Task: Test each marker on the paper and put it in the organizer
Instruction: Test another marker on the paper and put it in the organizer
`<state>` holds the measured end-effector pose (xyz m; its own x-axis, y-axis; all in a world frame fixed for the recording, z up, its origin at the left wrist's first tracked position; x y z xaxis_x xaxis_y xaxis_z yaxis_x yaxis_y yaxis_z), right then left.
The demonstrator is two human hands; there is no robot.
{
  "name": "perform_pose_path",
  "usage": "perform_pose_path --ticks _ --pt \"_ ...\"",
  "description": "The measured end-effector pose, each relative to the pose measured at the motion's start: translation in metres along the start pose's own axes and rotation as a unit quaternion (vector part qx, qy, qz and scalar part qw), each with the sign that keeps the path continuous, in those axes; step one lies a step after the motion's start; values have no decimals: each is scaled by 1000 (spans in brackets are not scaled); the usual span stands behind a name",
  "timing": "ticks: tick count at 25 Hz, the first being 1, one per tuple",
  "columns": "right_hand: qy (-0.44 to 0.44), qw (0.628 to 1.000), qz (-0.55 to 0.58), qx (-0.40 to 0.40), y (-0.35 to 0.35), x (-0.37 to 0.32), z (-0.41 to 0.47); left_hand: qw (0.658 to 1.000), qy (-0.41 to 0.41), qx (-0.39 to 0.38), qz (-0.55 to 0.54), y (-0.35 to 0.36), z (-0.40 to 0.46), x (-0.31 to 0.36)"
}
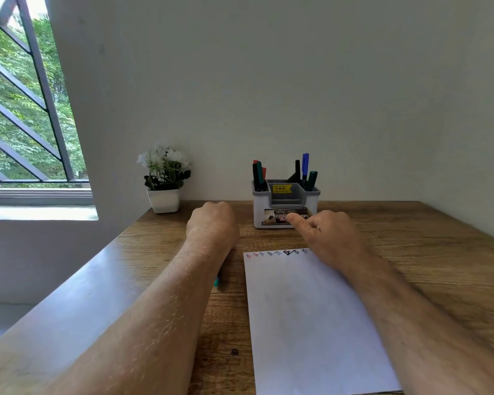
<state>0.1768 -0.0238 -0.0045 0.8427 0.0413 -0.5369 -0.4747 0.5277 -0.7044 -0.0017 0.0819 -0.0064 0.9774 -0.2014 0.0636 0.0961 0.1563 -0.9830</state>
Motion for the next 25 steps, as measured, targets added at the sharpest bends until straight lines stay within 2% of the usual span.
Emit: perform_pose_path --ticks 5,10,13,17,21,25 --pt "3 1000 12 0 -1 0 1 999 0 44 -27 -12 -1 5" --pt "-28 999 23 8 0 -7 1 971 10 127 -202 -38 -8 6" --pt "-37 998 51 6 0 -11 -2 927 35 137 -348 -46 -17 14" --pt "-36 995 97 14 -1 -14 0 839 69 33 -539 -27 -16 33" --pt "-51 993 103 23 -1 -17 0 779 79 -29 -621 -15 -18 46" --pt "-61 988 112 90 -14 -14 -1 724 77 -48 -683 -14 -19 45"
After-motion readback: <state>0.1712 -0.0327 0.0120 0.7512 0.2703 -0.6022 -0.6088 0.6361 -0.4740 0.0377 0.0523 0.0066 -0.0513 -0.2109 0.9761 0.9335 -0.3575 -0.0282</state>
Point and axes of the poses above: each hand's wrist, its own z-axis towards the middle knuckle, its own y-axis out of the palm, x = y × z, the point moved 9 cm from there along z, towards the middle knuckle, and after that the axes turned 9 degrees about z, right-handed, at the moved point
